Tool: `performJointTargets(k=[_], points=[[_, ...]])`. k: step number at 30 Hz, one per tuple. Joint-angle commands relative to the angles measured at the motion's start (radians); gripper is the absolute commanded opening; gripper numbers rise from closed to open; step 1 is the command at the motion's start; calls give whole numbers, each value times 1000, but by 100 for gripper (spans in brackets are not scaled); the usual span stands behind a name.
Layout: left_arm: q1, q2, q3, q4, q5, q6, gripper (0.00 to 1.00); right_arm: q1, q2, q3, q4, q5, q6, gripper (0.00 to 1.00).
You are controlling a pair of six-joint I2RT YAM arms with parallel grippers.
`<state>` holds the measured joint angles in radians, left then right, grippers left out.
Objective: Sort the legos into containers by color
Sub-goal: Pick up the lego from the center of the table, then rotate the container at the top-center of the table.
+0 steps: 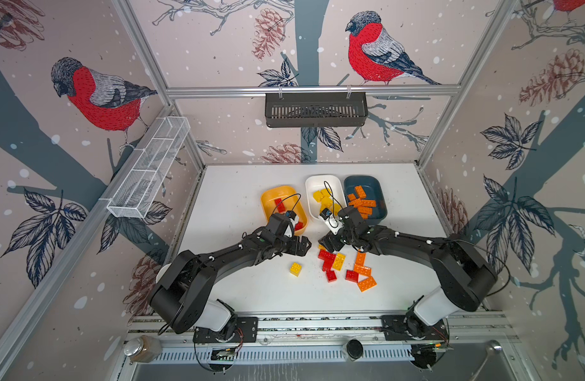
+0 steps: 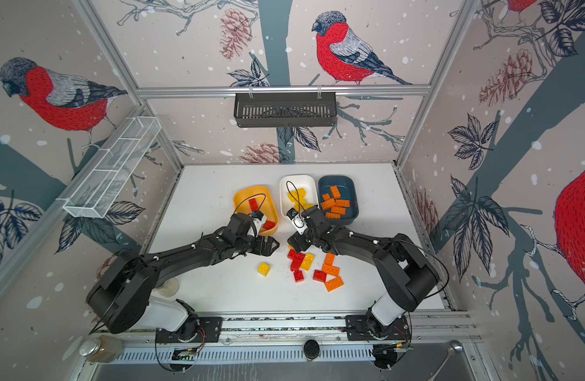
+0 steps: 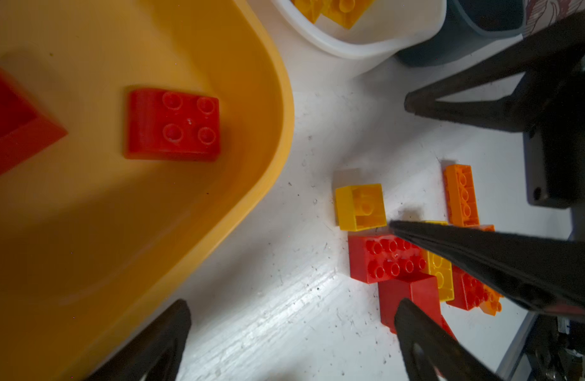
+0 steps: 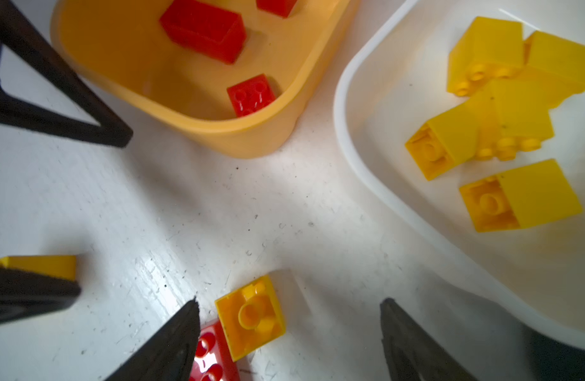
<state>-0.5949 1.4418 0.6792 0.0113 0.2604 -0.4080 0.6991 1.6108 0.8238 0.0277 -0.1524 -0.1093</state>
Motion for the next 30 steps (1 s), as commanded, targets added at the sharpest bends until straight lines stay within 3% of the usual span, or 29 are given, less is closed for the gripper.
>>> performJointTargets(k=[1,12,22,26,30], points=[[35,-18,-22,82,-7,-41,97,24,43,37,-22,-7,-143,82],[110,-45,-75,158,56,-80,97,64,167,125,-115,-24,-210,68],[155,-208,-222,375,171,-166,97,58,189,138,-142,0,-202,46],[225,-299,-294,481,192,-227,97,54,185,143,-156,-7,-204,37],[314,-395,-343,534,139,-282,97,47,146,134,-158,-44,-211,31]])
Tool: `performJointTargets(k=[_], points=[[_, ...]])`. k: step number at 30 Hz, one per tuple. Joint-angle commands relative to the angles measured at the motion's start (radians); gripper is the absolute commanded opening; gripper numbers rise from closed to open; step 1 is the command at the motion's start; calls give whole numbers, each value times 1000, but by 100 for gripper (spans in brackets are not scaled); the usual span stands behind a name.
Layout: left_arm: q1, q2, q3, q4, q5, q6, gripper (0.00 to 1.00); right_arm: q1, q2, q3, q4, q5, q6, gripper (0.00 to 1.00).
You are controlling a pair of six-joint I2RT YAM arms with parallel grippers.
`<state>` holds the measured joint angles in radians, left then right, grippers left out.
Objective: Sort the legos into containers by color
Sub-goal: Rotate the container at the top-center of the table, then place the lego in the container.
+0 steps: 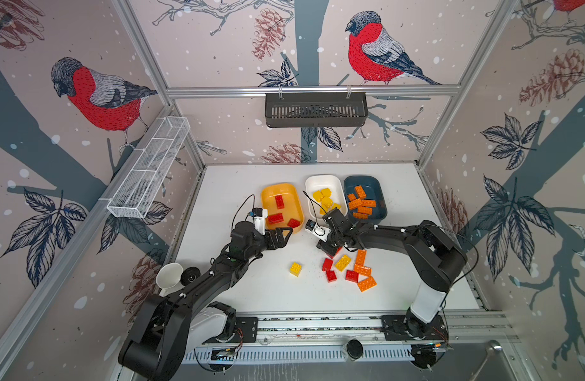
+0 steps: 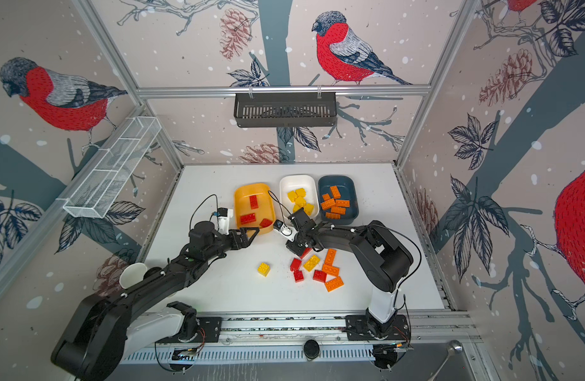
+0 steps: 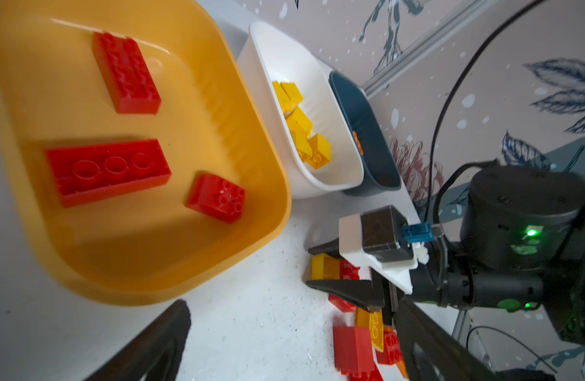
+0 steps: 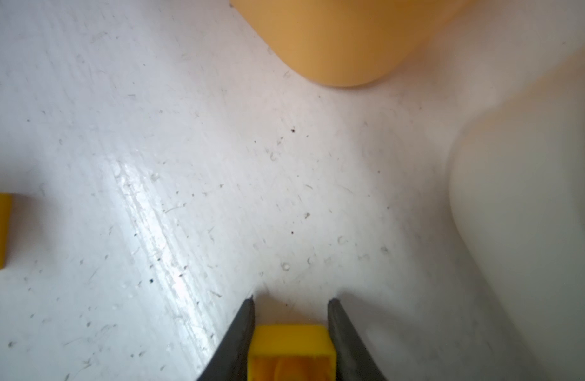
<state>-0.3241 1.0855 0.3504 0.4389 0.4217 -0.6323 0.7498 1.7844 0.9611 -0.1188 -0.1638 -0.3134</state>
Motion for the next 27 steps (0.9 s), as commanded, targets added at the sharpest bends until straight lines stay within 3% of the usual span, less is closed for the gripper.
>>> performJointTargets(k=[1,4,8,14,18,21,27], points=[[62,-51,-10,85,-53,-66,97,-6,-39,-7,-10,-45,-7,30],[122,-52,45,-50,-172,-94,97,-18,-95,-22,13,-71,-8,29],[185,71,146,-185,-260,-116,97,-63,-172,-26,89,-124,28,29],[200,303,268,-95,-111,-111,97,-152,-167,34,278,-124,217,30],[201,453,355,-66,-36,-85,97,-196,-37,153,295,26,375,32],[203,540,398,-32,-6,-105,97,-207,63,272,230,71,407,33],[203,665,501,11,67,-109,97,-192,128,354,225,26,403,38]])
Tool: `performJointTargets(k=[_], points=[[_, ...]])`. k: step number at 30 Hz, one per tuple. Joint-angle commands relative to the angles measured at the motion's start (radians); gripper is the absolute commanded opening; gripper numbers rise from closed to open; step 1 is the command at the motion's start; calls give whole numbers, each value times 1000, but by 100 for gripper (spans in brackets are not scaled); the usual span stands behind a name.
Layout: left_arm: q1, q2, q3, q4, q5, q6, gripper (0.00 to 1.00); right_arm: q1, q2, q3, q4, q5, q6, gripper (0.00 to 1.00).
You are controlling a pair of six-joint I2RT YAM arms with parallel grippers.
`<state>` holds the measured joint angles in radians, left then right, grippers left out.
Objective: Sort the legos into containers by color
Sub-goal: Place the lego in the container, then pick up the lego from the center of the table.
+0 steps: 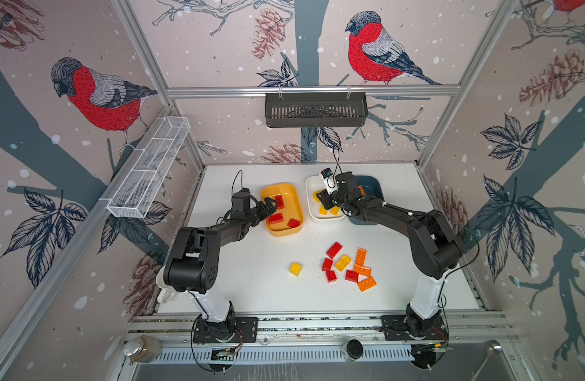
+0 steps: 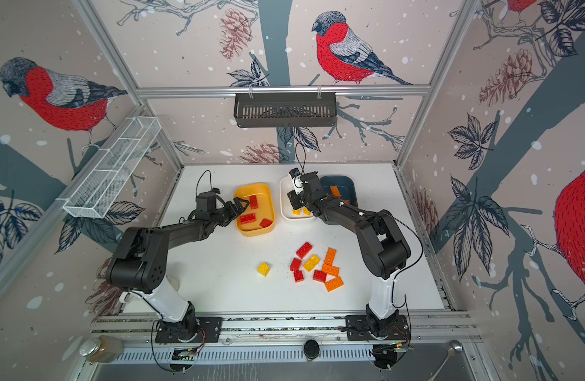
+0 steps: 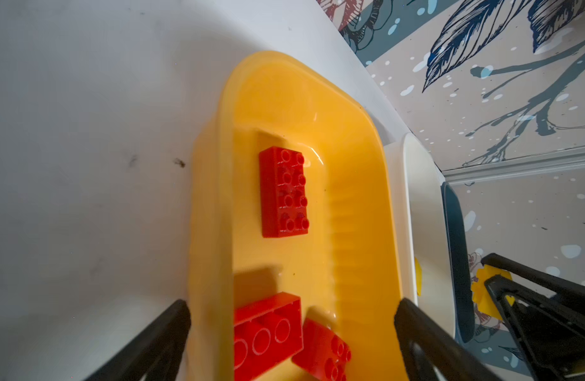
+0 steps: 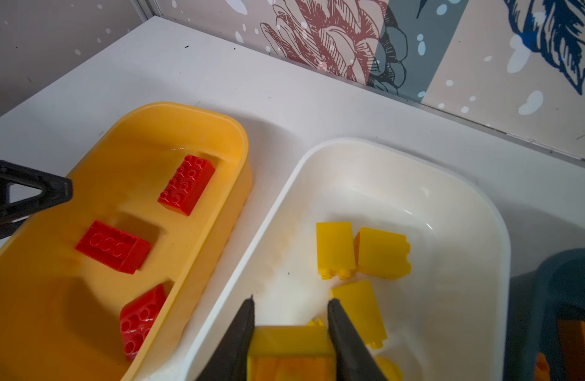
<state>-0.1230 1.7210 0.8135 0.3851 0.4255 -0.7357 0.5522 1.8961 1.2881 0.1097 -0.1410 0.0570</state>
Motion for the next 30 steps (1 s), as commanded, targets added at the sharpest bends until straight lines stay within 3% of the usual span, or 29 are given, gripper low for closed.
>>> performJointTargets(k=[1,6,12,14,18,24,30], points=[[2,48,55,72,72,-5,97,5,27,40,-10,2,40,40],[3,134,140,120,129,-18,97,5,35,63,-16,3,101,66],[-2,187,179,146,199,-5,97,9,-80,-19,6,10,136,84],[-6,187,214,128,213,22,97,9,-154,-91,37,22,146,99],[-18,179,226,47,180,77,97,5,-302,-240,74,97,200,99],[-20,120,243,-118,8,152,97,-15,-519,-470,14,237,326,99],[-118,-14,260,-332,-277,270,97,-88,-708,-663,-74,292,532,99]])
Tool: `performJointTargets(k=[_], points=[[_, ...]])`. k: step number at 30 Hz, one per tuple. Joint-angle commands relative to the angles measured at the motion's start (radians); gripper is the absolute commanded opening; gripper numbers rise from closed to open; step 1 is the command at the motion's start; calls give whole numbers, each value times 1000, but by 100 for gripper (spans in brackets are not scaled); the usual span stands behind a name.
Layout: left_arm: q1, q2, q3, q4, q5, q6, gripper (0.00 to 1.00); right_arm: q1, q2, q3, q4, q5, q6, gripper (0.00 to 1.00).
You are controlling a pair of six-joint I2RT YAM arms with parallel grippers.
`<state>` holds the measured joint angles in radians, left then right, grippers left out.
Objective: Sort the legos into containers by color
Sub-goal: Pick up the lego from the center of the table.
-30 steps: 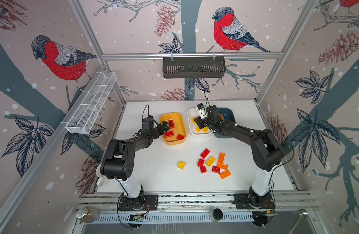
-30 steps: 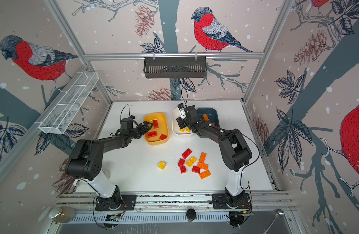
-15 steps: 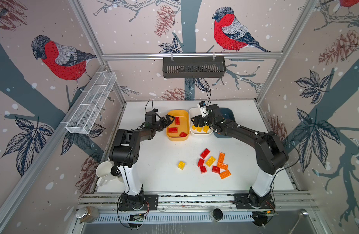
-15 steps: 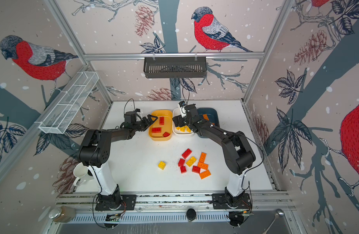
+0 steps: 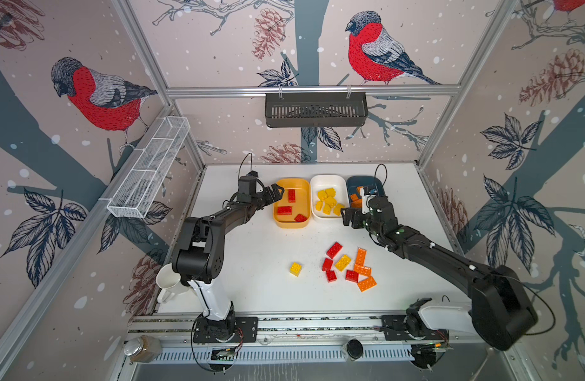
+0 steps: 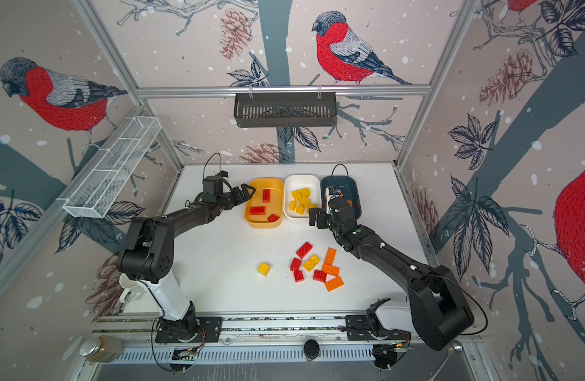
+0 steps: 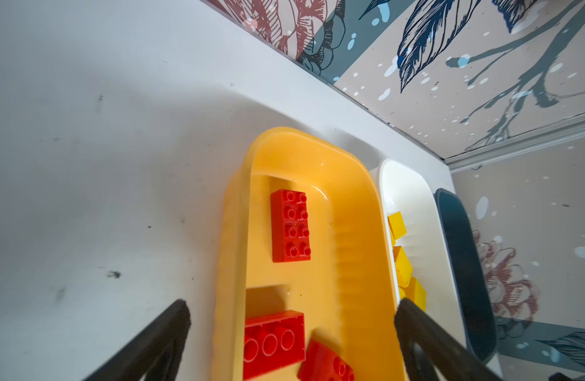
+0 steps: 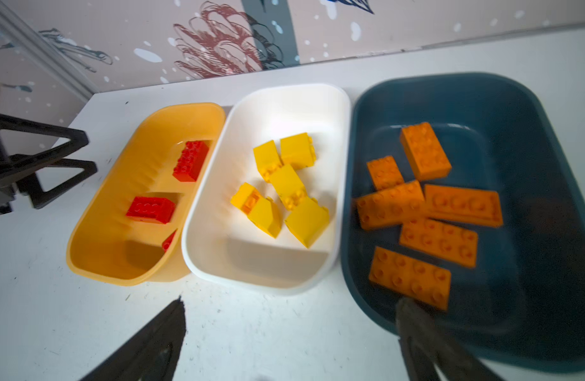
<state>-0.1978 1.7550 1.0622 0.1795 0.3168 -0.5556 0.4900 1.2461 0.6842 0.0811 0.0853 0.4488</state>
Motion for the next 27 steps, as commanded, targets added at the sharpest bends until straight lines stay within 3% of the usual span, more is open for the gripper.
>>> performJointTargets(k=[1,5,8,13,20,27], points=[[-79,-81,9,-162,-220,112,97,-51,-91,-98,-45,72,174,99],[-258,-184,-10,-267,-381,180,97,-162,-208,-222,-54,32,239,99],[-386,-217,-27,-313,-387,206,97,-228,-284,-293,-56,5,253,99],[-525,-186,-21,-365,-329,190,95,-283,-383,-351,-94,30,259,99],[-650,-39,82,-443,-284,232,90,-291,-457,-374,-107,2,202,99],[-681,108,184,-476,-247,236,77,-291,-483,-358,-106,-70,122,99]])
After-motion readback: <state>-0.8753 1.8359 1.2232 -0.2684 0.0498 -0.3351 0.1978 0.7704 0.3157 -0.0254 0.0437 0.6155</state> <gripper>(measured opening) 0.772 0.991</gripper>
